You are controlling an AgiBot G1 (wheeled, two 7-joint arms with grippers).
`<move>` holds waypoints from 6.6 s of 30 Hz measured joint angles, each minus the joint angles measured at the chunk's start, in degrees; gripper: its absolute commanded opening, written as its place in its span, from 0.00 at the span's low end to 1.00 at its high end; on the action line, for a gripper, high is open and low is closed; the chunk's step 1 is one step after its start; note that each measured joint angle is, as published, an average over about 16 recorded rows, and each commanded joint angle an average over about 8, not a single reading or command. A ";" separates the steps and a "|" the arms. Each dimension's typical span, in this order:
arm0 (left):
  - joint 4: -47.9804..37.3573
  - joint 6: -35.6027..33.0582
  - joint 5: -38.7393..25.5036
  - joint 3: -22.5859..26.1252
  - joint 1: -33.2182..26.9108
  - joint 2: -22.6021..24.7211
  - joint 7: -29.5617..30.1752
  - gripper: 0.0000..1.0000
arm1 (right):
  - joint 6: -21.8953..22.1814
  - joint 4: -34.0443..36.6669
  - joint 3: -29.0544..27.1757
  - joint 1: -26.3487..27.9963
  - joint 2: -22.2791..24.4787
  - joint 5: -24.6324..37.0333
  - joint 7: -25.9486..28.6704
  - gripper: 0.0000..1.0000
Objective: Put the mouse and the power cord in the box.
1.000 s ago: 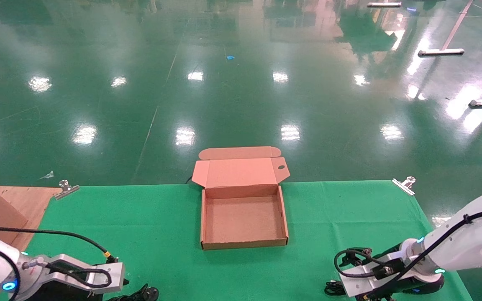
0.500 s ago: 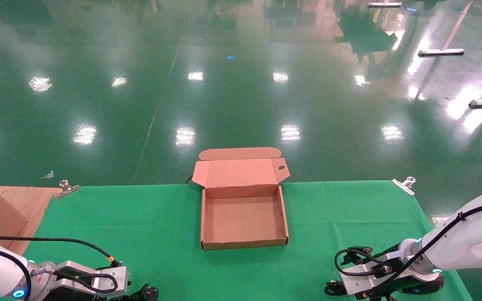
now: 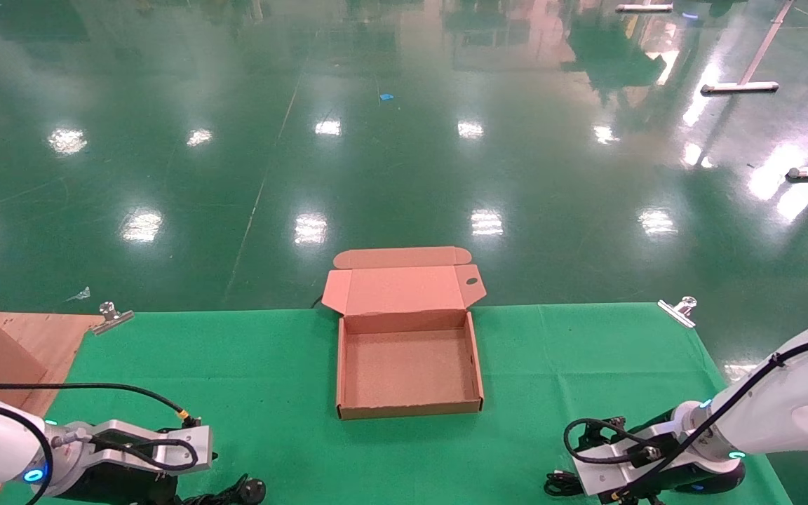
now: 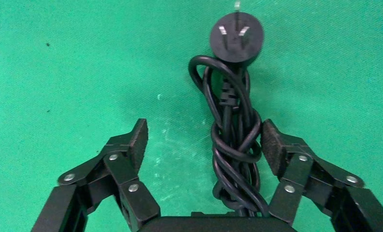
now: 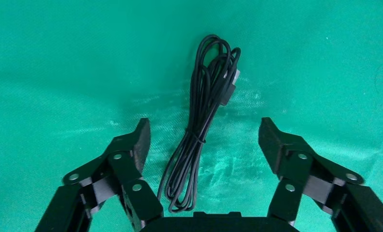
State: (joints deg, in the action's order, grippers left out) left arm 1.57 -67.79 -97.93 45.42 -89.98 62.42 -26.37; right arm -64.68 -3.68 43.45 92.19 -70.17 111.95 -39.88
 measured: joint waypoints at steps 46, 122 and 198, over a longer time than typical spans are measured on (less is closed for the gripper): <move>3.51 -11.27 -0.39 0.23 -14.84 3.34 -3.92 0.00 | -9.67 -0.15 -4.51 16.15 2.82 -6.45 -2.65 0.00; 20.90 23.16 31.32 15.83 -1.74 10.38 -17.39 1.00 | -8.67 -0.03 -7.81 22.84 -6.80 -11.85 -1.83 0.00; 50.60 -11.28 52.93 -16.17 16.74 -18.27 12.85 1.00 | -9.07 -51.28 -16.50 -16.43 18.60 -49.50 34.83 1.00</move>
State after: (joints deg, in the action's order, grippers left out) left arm 52.17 -79.07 -44.99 29.25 -73.24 44.16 -13.52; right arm -73.75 -54.96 26.95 75.76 -51.57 62.45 -5.05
